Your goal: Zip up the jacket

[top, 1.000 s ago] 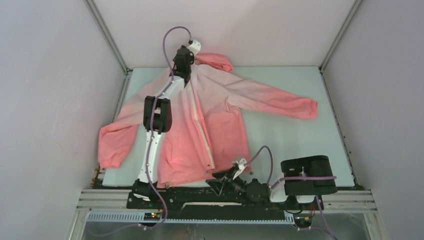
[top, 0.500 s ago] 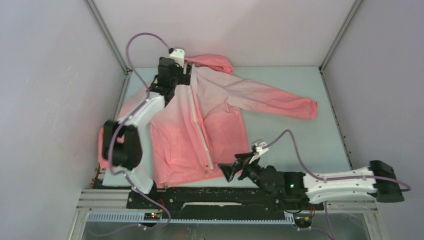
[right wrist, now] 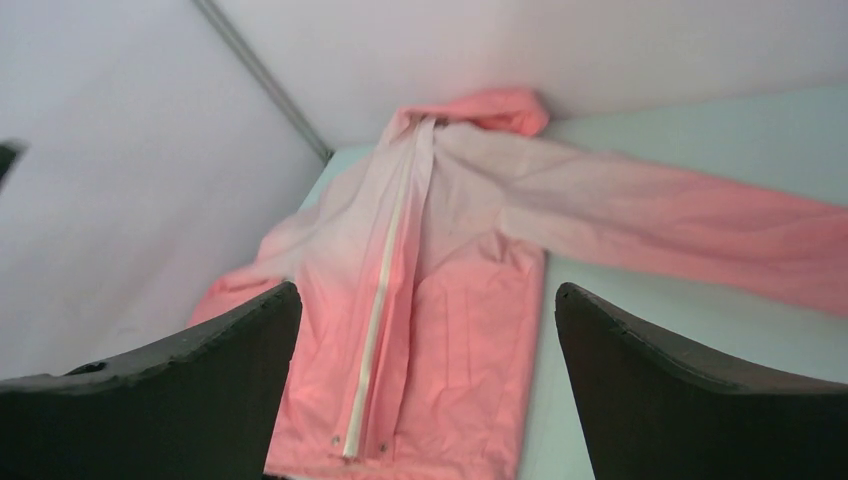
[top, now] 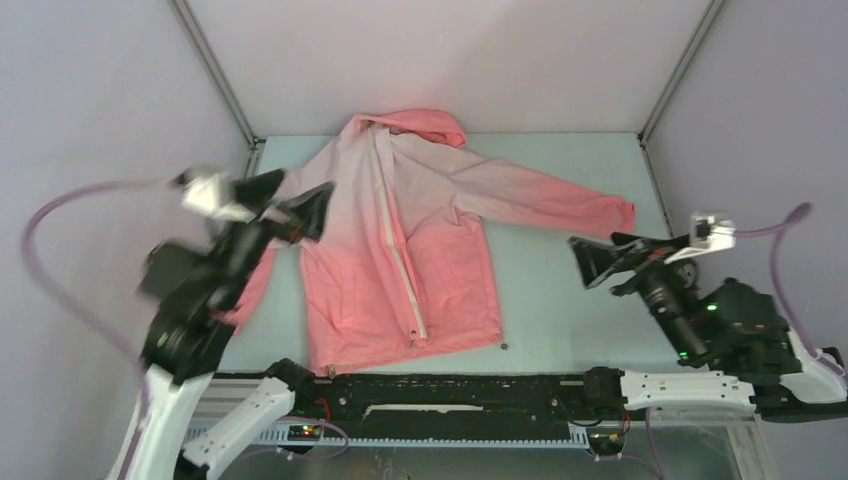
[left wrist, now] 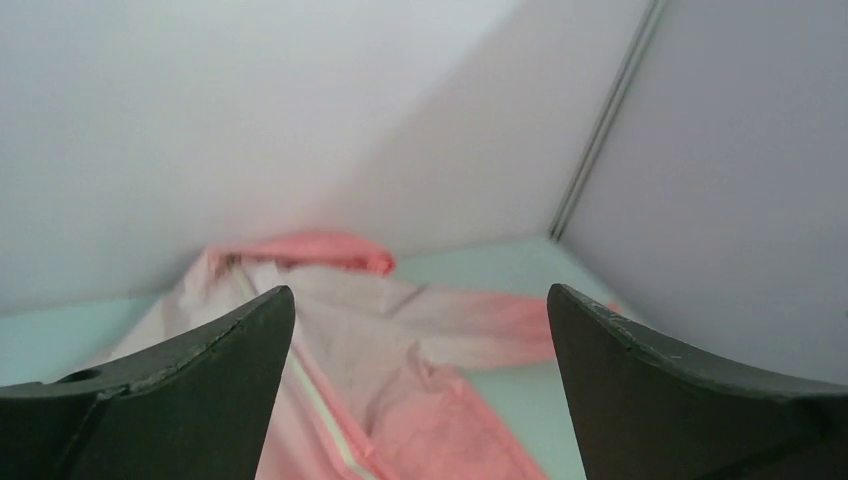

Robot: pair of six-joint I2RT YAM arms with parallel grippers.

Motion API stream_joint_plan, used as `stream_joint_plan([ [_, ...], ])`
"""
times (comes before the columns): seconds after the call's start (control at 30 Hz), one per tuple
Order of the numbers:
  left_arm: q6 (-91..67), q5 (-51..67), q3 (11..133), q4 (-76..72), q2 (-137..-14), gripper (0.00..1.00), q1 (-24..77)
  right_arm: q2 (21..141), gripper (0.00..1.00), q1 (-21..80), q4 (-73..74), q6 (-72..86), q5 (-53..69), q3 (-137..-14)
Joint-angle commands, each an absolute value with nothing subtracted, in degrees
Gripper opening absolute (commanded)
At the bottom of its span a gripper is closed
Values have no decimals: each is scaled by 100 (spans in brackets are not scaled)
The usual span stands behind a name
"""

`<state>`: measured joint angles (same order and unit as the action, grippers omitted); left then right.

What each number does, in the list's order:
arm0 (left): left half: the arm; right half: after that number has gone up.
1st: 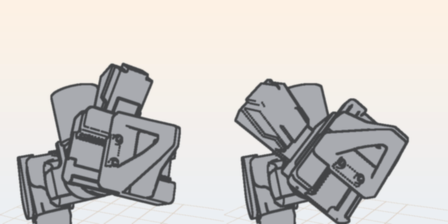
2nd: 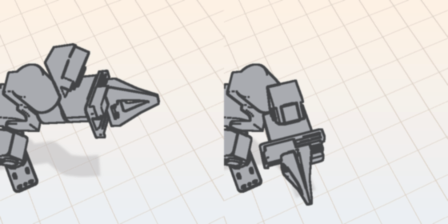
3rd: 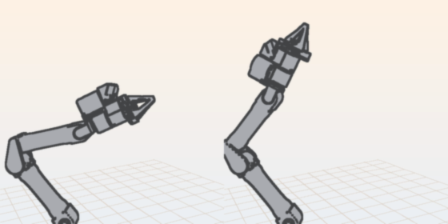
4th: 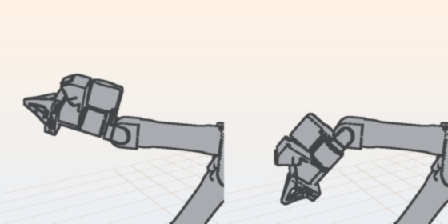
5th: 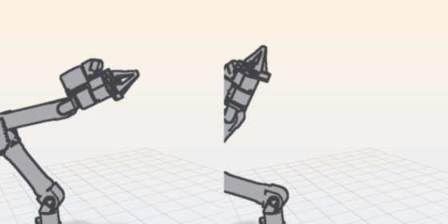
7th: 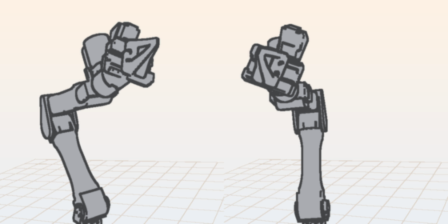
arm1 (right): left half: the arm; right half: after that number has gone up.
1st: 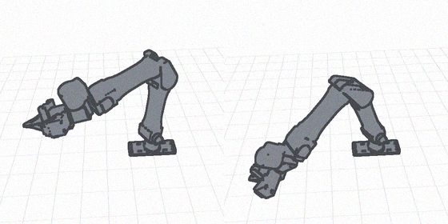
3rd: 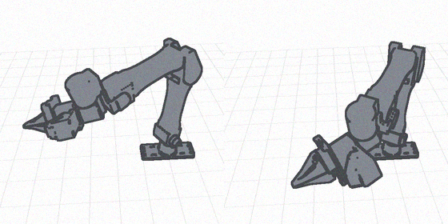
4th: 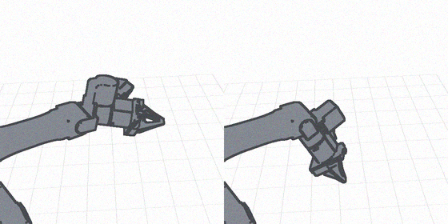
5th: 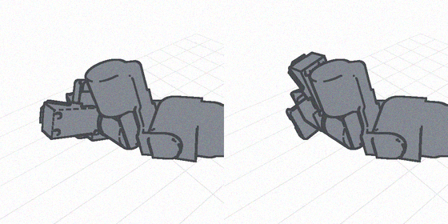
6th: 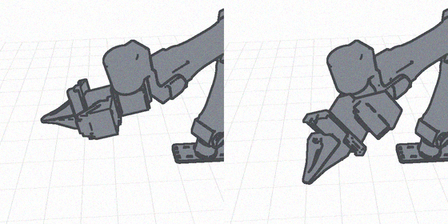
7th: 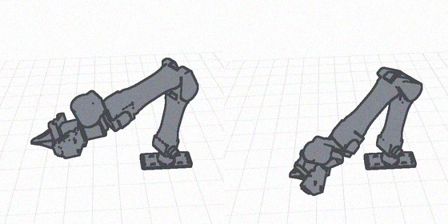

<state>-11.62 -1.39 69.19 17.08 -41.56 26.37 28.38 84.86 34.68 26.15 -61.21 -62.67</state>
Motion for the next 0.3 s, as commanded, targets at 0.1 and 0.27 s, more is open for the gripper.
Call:
stream_joint_plan([
  [0.1, -1154, -195, 7414, 2540, -2860, 100, 2637, 2558, 99, 8484, 2890, 505, -6439, -6774],
  [0.27, -995, -348, 7680, 2851, -2667, 100, 2637, 2802, 100, 8477, 2007, -364, -7049, -6825],
])
